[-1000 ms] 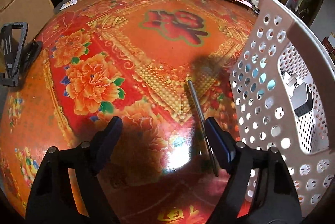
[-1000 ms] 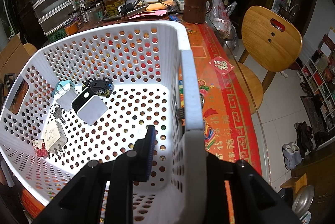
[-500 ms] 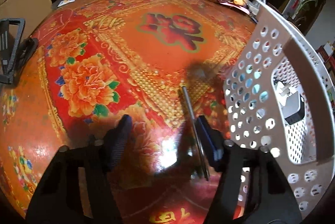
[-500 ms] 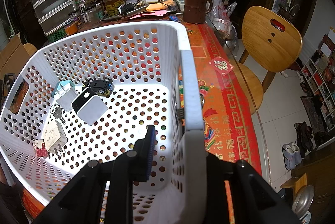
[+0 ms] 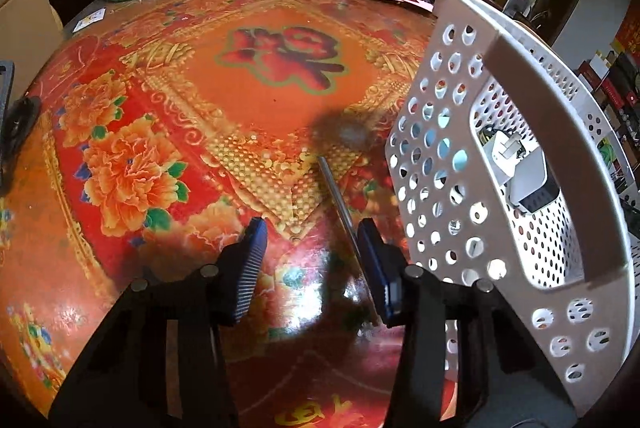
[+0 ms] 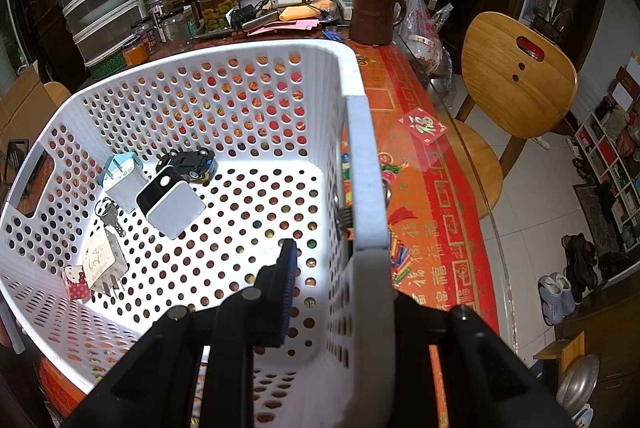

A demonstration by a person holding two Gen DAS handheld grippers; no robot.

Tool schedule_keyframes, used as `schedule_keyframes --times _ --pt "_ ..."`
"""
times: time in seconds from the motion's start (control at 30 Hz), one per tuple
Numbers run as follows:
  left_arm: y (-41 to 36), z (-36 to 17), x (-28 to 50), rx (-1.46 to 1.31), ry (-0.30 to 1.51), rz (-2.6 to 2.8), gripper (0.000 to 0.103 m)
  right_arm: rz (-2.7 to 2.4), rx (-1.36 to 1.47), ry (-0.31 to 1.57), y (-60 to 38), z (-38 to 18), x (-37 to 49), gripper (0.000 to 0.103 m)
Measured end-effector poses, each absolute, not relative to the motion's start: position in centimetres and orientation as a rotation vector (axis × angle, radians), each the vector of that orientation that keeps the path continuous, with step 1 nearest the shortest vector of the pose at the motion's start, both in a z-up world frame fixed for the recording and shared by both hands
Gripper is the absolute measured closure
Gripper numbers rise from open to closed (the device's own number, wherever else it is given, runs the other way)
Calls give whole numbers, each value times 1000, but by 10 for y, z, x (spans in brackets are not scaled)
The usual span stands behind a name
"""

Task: Organize rigid objects
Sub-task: 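Move the left tool back and grasp the thin metal rod, then carry the metal rod with the left tool into the basket and release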

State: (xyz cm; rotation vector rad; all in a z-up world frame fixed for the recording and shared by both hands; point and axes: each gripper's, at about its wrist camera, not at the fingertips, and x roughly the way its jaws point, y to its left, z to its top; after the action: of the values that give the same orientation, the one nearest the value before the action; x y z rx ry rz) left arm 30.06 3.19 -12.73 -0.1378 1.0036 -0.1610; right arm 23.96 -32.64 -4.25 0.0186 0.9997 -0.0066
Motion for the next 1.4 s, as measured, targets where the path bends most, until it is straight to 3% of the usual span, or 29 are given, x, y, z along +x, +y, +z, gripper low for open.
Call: schedule_keyframes --times 0.27,0.37,0.7,0.87,0.93,1.0,1.23,1.4 --pt "27 -129 305 -72 1017 -122 57 -7 19 999 -329 -43 240 81" --pt "32 -129 305 -62 1034 -97 45 -7 20 999 -329 -43 240 81" --pt "41 -126 298 -161 1010 -142 46 -6 19 998 -329 -43 240 81" --pt "23 -129 299 -62 1015 -88 63 -6 18 998 -329 -43 240 81" --pt "15 -129 297 -13 1018 -68 83 -7 19 998 -329 -43 240 81" --pt "12 -128 296 -11 1019 -85 96 -7 18 998 -329 -43 240 81" --pt "19 -122 291 -19 988 -58 98 -6 21 999 -329 -43 240 81" --pt "30 -89 278 5 907 -9 98 -7 20 997 -329 -43 240 81"
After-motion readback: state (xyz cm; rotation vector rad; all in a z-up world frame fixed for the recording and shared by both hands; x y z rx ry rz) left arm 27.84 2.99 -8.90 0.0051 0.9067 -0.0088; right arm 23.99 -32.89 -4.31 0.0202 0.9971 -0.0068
